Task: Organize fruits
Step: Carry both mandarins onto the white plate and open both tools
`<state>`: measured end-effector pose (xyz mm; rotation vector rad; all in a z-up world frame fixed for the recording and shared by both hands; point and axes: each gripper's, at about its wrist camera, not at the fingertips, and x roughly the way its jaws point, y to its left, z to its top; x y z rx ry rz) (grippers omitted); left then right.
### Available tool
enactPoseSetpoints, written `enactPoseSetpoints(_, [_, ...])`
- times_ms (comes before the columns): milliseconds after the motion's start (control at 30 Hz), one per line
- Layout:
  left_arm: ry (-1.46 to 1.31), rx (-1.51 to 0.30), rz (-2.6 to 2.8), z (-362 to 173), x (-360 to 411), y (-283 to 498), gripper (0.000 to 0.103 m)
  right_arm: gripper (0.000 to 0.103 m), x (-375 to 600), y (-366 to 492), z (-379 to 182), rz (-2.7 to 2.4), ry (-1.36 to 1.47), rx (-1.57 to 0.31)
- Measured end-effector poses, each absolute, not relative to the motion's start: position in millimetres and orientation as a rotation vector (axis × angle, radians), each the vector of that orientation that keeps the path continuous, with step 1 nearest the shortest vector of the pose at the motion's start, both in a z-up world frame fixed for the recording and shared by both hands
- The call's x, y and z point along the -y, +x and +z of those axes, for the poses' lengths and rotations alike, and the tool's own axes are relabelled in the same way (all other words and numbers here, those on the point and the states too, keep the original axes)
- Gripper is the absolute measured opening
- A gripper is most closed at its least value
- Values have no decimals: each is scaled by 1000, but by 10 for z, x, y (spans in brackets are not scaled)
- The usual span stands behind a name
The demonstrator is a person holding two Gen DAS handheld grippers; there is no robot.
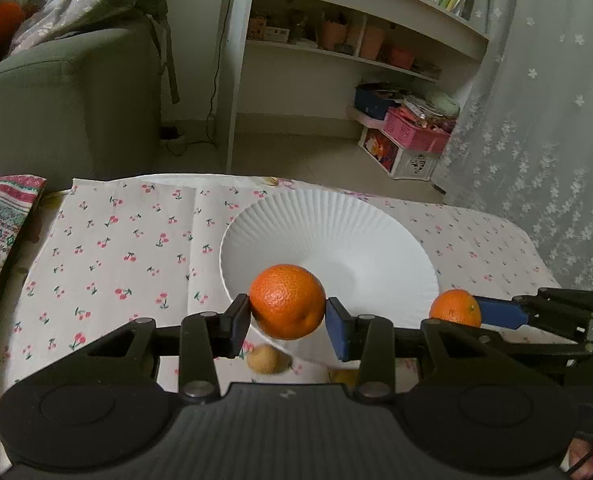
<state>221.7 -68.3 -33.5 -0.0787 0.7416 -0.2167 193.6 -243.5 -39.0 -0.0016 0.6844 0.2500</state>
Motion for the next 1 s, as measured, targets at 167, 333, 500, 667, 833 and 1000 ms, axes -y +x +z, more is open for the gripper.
enactPoseSetpoints(167, [-96,-766,-214,-426,757,2431,13,33,2495,2167,-451,228,19,-713])
enactPoseSetpoints(333, [-80,-781,-241,-505,895,2576,13,33,2556,2365,-532,239,69,-739])
enactPoseSetpoints(500, [-51,-807,-245,-649,955,2704,13,33,2598,2486,-658,269,66,-742])
enactPoseSetpoints(667, [-21,-828,-256,-761,995,2754,14,33,2603,2547,-762,269,54,-760])
enactPoseSetpoints(833, [-49,-838,-270,-769,968,2761,15,36,2646,2563,-746,271,69,-756])
enactPoseSetpoints(1000, [-74,-825,-270,-683,856,2703,21,47,2694,2536,-690,264,89,-754])
